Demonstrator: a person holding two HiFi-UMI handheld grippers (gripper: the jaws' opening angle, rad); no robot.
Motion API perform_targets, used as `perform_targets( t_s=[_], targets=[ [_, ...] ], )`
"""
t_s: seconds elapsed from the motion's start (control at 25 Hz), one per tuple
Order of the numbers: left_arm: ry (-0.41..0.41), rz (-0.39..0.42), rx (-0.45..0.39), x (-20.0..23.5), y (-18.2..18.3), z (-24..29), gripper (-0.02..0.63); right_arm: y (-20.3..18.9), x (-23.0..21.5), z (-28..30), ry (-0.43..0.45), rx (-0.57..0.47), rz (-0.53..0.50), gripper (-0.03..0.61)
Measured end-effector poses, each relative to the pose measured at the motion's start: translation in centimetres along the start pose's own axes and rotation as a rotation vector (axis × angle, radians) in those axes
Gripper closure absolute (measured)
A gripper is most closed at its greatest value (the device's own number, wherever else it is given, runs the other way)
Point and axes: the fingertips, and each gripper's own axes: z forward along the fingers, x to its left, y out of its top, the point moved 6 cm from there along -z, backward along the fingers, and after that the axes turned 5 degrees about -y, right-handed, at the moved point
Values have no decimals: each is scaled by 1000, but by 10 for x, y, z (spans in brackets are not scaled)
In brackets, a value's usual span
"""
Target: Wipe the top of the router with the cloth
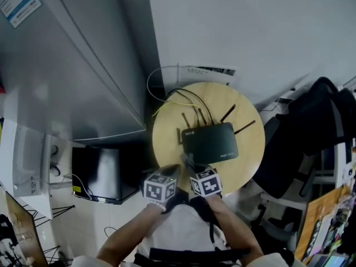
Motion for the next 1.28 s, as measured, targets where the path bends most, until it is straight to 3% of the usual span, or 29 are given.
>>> perform_targets(
  t_s=[0.2,0.52,0.88,1.28],
  targets=[
    [-20,13,16,-17,3,4,617,2,-54,-38,-55,-61,134,544],
    [-77,45,12,-80,27,54,617,-22,-174,-103,-153,-83,207,543],
    [-71,40,7,-141,42,103,617,-18,-254,-107,-117,-22,133,543],
    [3,6,-23,-165,52,135,617,-11,-271,-63,-28,81,-19,543]
  ],
)
